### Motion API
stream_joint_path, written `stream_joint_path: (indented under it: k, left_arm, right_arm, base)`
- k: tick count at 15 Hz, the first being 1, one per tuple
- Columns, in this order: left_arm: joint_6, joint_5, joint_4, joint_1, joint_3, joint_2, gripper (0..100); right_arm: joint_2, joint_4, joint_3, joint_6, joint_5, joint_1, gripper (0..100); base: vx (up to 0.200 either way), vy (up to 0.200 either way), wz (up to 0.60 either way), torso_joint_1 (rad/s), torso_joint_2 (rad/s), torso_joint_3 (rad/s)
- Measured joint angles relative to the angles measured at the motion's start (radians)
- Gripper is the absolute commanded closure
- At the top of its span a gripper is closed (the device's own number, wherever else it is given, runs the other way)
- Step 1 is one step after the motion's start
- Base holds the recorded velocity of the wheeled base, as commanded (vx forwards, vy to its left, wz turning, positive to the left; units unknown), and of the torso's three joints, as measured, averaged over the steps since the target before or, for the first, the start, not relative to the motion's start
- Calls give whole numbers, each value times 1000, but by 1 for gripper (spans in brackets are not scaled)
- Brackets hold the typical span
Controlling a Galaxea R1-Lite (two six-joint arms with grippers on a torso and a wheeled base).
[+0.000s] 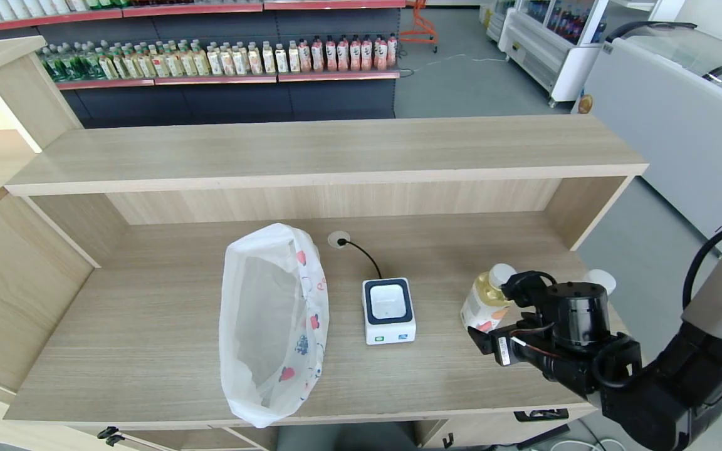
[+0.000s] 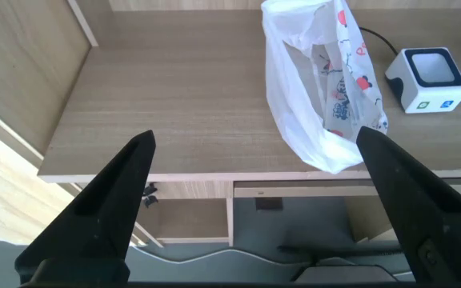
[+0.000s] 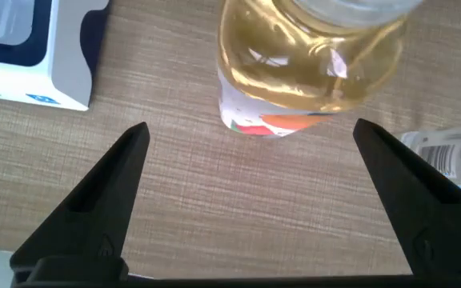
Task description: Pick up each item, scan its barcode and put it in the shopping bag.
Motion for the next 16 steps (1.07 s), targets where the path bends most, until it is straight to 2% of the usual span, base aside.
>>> stream_joint_path:
  k: [5, 16]
  left_arm:
    - [0, 0, 0, 0, 0, 0, 0]
    - [0, 0, 0, 0, 0, 0, 0]
  right_arm:
    - [100, -71, -107, -18, -2, 27, 0]
    - [206, -127, -228, -40, -3, 1, 0]
  base:
    - [0, 0, 0, 0, 0, 0]
    - [0, 0, 0, 0, 0, 0]
